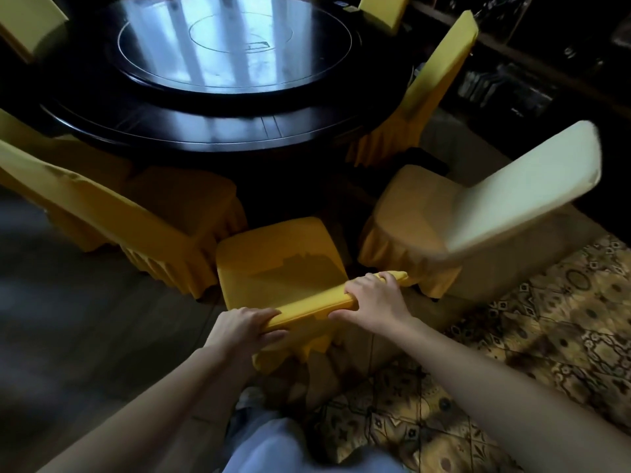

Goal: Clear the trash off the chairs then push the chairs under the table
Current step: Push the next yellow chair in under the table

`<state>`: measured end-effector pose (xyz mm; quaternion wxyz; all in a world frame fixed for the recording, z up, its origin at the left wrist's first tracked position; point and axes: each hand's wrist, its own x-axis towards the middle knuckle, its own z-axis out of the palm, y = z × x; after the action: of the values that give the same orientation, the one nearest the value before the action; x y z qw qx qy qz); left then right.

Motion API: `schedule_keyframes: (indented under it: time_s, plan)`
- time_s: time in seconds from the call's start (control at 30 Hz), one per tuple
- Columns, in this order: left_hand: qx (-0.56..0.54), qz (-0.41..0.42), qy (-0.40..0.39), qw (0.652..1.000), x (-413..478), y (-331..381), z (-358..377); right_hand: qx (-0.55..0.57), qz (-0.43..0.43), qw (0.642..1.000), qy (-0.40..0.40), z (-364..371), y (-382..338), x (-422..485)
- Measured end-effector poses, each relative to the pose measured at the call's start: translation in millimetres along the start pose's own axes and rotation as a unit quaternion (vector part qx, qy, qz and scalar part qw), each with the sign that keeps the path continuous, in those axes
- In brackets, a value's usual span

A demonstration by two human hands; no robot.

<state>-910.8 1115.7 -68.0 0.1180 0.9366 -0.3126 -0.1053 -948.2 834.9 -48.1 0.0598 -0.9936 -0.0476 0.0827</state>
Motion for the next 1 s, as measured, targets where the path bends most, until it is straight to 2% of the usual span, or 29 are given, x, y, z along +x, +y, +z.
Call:
schedule_keyframes:
  time_s: [0.27, 0.4, 0.53, 0.7, 1.0]
  plan:
    - [0.012, -0.021, -0.01, 1.0, 16.2, -14.2, -9.5, -0.002, -0.002, 1.0, 0.022, 3.8, -0.8, 13.9]
    - [-0.002, -0.052, -0.031, 0.998, 42.5, -27.4, -23.4, 0.033, 0.02, 0.999, 0.038, 2.4, 1.4, 33.4]
    - [-0.043, -0.069, -0.037, 0.996, 77.1, -35.7, -26.7, 0.034, 0.04, 0.999, 0.013, -3.8, 13.2, 59.6]
    - [-0.031, -0.058, -0.006, 0.998, 111.1, -45.3, -29.6, 0.026, 0.04, 0.999, 0.002, -9.9, 30.6, 95.4]
    - [-0.04, -0.084, -0.018, 0.996, 176.8, -67.2, -43.2, 0.022, 0.042, 0.999, -0.005, -25.0, 54.3, 165.6]
